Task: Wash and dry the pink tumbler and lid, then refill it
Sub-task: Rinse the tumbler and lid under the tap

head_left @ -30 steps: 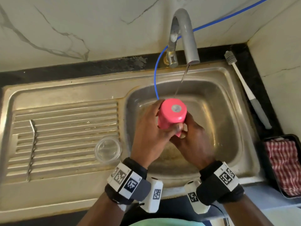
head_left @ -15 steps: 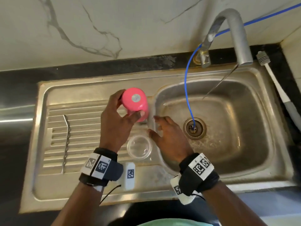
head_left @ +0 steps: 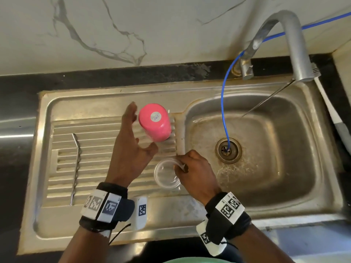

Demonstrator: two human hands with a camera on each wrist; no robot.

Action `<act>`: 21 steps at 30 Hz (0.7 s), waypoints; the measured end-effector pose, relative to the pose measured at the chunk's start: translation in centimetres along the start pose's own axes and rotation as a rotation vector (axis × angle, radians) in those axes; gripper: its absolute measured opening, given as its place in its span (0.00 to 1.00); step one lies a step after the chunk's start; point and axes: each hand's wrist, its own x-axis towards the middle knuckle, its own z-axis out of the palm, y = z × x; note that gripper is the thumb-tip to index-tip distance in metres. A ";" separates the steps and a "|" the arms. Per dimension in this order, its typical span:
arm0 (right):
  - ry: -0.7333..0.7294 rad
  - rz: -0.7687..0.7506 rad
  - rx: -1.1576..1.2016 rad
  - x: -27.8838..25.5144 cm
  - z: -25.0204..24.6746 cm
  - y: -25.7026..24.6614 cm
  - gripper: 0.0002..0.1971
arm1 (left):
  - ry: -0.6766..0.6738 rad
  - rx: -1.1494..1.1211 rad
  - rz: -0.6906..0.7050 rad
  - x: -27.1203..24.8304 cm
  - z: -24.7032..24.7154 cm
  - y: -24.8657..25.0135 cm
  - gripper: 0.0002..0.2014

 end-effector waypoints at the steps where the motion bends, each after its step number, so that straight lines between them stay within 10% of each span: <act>1: 0.009 -0.005 0.021 -0.2 -0.6 0.3 0.13 | 0.045 -0.044 0.058 -0.6 -0.3 0.5 0.52; 7: 0.114 0.007 -0.059 0.6 -8.4 4.5 0.07 | 0.208 -0.107 0.513 -4.0 1.7 5.6 0.40; 12: 0.300 0.101 -0.076 4.5 -15.8 8.2 0.11 | -0.118 -0.264 0.177 -0.2 10.5 7.5 0.20; 16: 0.402 0.133 0.063 6.6 -19.0 8.6 0.10 | -0.066 -0.343 -0.091 3.3 17.7 8.3 0.07; 21: 0.503 0.135 0.108 6.8 -19.5 9.3 0.11 | -0.014 -0.633 -0.380 5.6 21.7 10.5 0.14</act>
